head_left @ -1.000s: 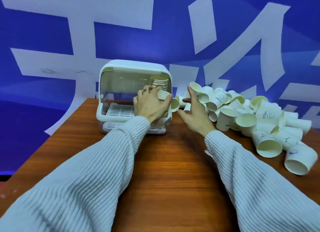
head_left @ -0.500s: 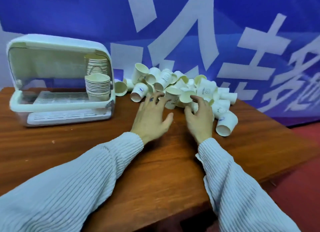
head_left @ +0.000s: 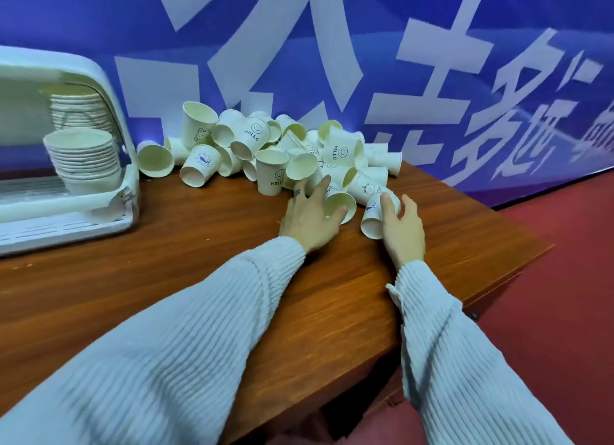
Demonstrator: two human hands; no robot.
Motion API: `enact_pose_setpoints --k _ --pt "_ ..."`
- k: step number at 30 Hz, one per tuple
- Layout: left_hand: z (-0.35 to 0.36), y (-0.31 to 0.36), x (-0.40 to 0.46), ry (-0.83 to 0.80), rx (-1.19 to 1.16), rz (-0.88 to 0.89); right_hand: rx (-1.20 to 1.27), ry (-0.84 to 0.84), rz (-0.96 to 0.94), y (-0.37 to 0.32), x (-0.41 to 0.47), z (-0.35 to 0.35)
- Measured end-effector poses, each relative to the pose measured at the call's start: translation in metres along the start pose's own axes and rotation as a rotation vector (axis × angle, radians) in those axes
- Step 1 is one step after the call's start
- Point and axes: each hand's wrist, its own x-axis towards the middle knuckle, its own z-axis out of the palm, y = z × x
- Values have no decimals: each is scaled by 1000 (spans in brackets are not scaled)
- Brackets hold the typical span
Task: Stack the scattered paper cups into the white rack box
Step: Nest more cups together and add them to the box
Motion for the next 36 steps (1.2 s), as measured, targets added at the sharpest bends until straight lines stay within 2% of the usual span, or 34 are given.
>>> enact_pose_setpoints --k 3,8,12,15,19,23,27,31,36 --pt "14 8 -1 70 12 -31 -73 -4 -17 2 -1 1" --pt "18 15 11 146 -71 -147 118 26 -54 3 -7 0" --pt "18 21 14 134 -96 -195 27 -3 -70 -1 -15 6" --pt "15 26 10 122 -72 -185 10 -17 -47 -6 -21 7" --pt "0 24 1 83 -47 -143 -130 -74 -46 -11 -31 8" --pt "-32 14 -11 161 -46 -77 119 -78 -94 -19 -42 11" --pt "-75 2 -25 267 -32 -40 263 -146 -143 -41 -53 22" --pt "-119 -11 -44 359 -22 8 378 -256 -235 -72 -72 41" --pt "-200 -40 -70 581 53 61 400 -361 -373 -141 -97 80"
